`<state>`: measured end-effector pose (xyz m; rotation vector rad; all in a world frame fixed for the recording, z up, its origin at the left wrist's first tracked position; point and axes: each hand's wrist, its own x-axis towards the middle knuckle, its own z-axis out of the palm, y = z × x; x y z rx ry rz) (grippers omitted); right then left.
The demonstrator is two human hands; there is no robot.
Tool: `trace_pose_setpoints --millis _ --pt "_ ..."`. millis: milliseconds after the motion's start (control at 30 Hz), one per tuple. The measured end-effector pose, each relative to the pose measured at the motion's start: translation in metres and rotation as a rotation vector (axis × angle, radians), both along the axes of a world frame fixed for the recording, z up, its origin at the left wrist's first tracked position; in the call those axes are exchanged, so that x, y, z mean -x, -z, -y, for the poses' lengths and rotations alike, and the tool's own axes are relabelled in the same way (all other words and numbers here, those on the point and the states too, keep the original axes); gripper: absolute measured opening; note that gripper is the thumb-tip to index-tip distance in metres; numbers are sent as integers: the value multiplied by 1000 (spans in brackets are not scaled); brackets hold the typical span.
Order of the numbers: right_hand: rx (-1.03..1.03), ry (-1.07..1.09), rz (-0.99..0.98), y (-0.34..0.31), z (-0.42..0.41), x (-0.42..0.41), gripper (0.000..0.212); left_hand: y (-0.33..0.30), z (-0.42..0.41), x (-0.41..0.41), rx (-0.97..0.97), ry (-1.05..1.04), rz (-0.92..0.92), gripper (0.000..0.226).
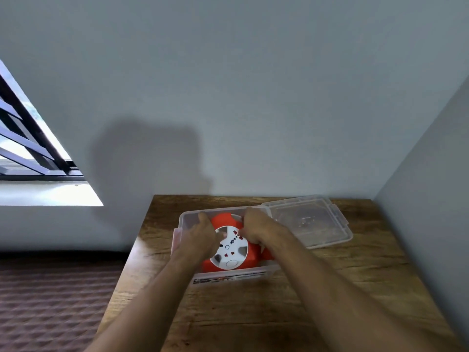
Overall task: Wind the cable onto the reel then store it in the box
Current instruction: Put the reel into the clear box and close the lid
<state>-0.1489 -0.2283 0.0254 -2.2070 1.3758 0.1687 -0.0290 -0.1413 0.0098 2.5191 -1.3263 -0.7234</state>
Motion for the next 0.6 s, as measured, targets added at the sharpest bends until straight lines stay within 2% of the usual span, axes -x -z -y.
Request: trace_pose_setpoints --millis 100,200,333,400,467,500,533,600 --pt "60 -38 -18 7 -10 6 30 -3 -6 0 1 83 162 72" --pt "156 9 80 4 -12 18 26 -4 -12 -1 46 136 204 70" --pt "224 364 569 -6 1 39 15 4 -18 -6 115 142 214 65" --pt "186 535 701 3 8 54 17 9 -20 -7 176 119 225 61" --pt "49 663 689 21 13 70 18 13 -24 -7 228 129 270 60" --pt "-49 667 616 32 13 78 16 14 -26 -7 242 147 303 61" --pt "-121 591 495 43 10 84 14 16 -28 -7 236 179 348 64" --pt "-122 379 313 62 0 91 14 15 -33 -4 201 244 437 71"
